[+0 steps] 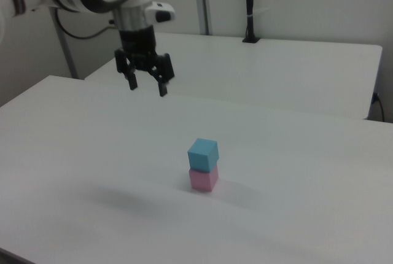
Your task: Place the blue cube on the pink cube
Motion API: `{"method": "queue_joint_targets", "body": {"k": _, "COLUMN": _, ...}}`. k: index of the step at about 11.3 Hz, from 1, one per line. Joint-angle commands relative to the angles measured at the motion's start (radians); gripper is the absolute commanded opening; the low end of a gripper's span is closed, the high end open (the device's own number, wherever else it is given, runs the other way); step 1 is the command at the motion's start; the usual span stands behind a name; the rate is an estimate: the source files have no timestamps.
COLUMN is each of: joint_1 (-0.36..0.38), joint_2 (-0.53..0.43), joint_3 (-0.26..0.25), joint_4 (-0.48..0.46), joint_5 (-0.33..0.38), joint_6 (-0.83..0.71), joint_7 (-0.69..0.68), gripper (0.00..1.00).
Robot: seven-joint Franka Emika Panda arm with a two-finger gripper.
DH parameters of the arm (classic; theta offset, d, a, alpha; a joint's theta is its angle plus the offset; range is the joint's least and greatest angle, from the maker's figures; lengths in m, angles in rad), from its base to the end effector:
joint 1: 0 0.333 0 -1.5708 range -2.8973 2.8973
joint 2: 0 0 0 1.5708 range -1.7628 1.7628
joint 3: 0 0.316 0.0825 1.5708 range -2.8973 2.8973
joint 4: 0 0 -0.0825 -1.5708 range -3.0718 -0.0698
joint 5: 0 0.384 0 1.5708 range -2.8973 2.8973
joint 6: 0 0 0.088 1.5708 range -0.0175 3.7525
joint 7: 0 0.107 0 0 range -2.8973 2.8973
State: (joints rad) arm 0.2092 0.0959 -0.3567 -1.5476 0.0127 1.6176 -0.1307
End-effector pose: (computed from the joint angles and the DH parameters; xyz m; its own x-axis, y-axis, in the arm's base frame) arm 0.5802 -0.0754 0.5881 0.9996 -0.0165 -0.0224 -0.0161 -0.9997 0.0180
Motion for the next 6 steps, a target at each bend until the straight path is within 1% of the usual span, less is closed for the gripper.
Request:
{"method": "queue_joint_targets", "body": {"k": 1, "joint_1": -0.066, "joint_2": -0.096, "joint_3": 0.129, "joint_4": -0.035, "joint_5": -0.019, "joint_6": -0.018, "joint_7": 0.127, "gripper": 1.00}}
{"method": "queue_joint_targets", "body": {"k": 2, "joint_1": -0.114, "joint_2": -0.108, "joint_3": 0.193, "joint_4": -0.049, "joint_5": -0.019, "joint_6": -0.016, "joint_7": 0.167, "gripper": 1.00}}
{"method": "queue_joint_targets", "body": {"k": 3, "joint_1": -0.123, "joint_2": -0.120, "joint_3": 0.212, "joint_4": -0.052, "joint_5": -0.019, "joint_6": -0.016, "joint_7": 0.175, "gripper": 1.00}}
{"method": "queue_joint_targets", "body": {"k": 6, "joint_1": -0.113, "joint_2": -0.116, "joint_3": 0.206, "joint_4": -0.052, "joint_5": -0.020, "joint_6": -0.012, "joint_7": 0.172, "gripper": 1.00}}
